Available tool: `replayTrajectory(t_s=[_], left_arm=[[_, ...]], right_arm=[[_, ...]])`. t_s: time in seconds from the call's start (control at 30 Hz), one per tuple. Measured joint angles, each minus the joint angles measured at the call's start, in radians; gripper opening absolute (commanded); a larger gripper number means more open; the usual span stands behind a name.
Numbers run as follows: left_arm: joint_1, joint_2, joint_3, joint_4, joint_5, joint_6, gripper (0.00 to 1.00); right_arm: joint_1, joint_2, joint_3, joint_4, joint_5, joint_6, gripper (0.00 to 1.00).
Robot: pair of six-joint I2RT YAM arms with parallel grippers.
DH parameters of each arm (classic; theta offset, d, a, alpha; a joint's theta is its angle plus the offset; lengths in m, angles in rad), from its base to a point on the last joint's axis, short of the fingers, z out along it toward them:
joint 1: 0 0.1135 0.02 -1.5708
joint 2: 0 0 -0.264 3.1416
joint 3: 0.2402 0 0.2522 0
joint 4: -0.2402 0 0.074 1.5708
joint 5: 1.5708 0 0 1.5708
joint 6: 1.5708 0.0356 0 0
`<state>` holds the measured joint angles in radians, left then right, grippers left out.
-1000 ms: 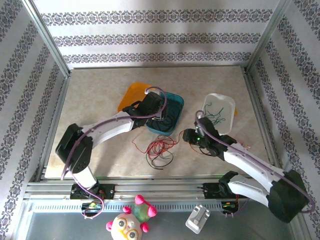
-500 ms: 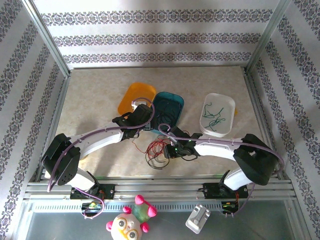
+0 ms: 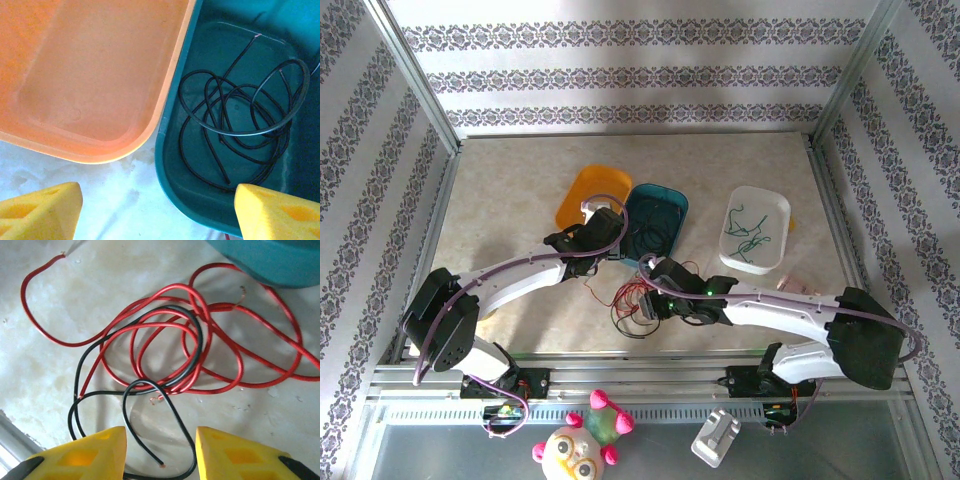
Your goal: Untangle the cables
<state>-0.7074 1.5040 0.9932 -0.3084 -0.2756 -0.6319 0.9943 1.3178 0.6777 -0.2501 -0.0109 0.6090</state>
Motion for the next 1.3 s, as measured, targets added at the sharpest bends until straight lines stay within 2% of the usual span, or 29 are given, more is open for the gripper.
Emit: replayTrajectory(t_s=[0.2,0.37,0.43,0.57,0.7,0.83,0.93,1.03,1.3], left_arm=[[0.000,0.000,0.000,-0.001,-0.011,-0.020,0.80],[0.000,-0.003,0.000,-0.008,-0.022,-0.025,0.80],[0.000,-0.003,0.000,-0.011,-0.022,-0.025,0.80],[0.000,-0.003,0.000,-0.021,-0.022,-0.025,0.80],[0.000,-0.003,0.000,-0.022,-0.022,-0.027,0.80],[0.000,-0.003,0.000,-0.023,-0.023,-0.031,0.80],[0.000,-0.003,0.000,-0.030,-0.026,-0.032,0.80],[0.000,-0.007,0.000,-0.040,-0.032,-0.032,0.80],[0.000,-0.025,-0.001,-0.048,-0.050,-0.047,0.81]], right_arm=[[0.021,0.132,0.004,-0.021,-0.007,-0.014,0.41],[0.067,0.232,0.079,-0.108,0.077,-0.011,0.37],[0.089,0.261,0.105,-0.141,0.121,-0.009,0.31],[0.126,0.299,0.151,-0.182,0.180,-0.001,0.09],[0.143,0.308,0.163,-0.191,0.215,0.013,0.01],[0.129,0.275,0.138,-0.216,0.306,0.045,0.00],[0.095,0.162,0.082,-0.258,0.394,0.091,0.01],[0.052,-0.031,0.026,-0.295,0.488,0.158,0.01],[-0.036,-0.760,-0.170,-0.383,0.731,0.448,0.04]])
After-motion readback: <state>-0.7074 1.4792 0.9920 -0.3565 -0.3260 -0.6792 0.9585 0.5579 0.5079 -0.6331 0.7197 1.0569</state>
